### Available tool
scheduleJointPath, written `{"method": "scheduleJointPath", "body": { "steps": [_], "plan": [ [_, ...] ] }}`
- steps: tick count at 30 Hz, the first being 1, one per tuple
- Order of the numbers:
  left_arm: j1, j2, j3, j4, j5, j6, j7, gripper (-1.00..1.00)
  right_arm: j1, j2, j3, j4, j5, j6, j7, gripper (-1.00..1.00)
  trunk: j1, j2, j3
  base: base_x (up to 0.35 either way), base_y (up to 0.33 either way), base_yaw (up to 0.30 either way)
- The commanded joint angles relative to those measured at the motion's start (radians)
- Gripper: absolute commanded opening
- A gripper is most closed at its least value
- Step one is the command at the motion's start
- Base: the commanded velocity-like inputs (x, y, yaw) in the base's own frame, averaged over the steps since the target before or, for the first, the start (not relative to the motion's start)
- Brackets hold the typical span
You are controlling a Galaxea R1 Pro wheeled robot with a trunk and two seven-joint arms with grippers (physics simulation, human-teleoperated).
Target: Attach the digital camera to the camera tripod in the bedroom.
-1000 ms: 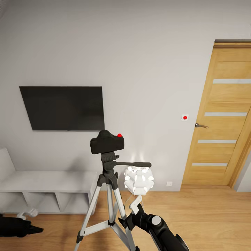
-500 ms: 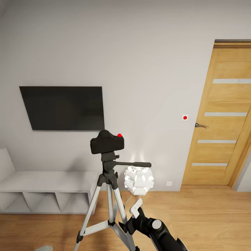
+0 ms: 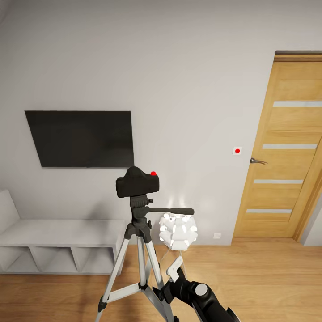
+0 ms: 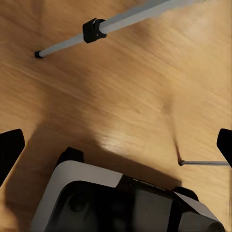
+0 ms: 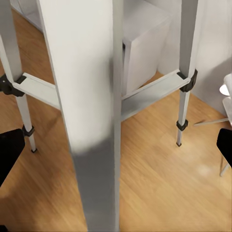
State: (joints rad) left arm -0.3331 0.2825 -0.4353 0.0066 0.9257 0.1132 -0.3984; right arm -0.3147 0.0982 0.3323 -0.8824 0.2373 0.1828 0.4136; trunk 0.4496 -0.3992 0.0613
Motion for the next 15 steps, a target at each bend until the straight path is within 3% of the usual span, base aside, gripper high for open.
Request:
{"method": "scheduleJointPath", "body": {
  "steps": [1,7,15],
  "plan": [
    [0.000,0.000,-0.005,0.001,0.011,0.006,-0.004,1.00,0.000,0.000,-0.001,-0.002,0.008,0.004,0.004,1.00,0.000,-0.001,0.000,0.000,0.000,0.000],
    [0.014,-0.017,-0.005,0.002,0.017,0.005,0.004,1.00,0.000,-0.004,-0.001,0.002,0.009,0.004,0.005,1.00,0.000,-0.001,0.000,0.000,0.000,0.000],
    [0.037,-0.043,-0.006,0.002,0.017,0.006,0.007,1.00,0.001,-0.032,-0.001,0.013,0.009,0.004,0.004,1.00,0.000,-0.001,0.000,0.000,0.000,0.000]
  ]
}}
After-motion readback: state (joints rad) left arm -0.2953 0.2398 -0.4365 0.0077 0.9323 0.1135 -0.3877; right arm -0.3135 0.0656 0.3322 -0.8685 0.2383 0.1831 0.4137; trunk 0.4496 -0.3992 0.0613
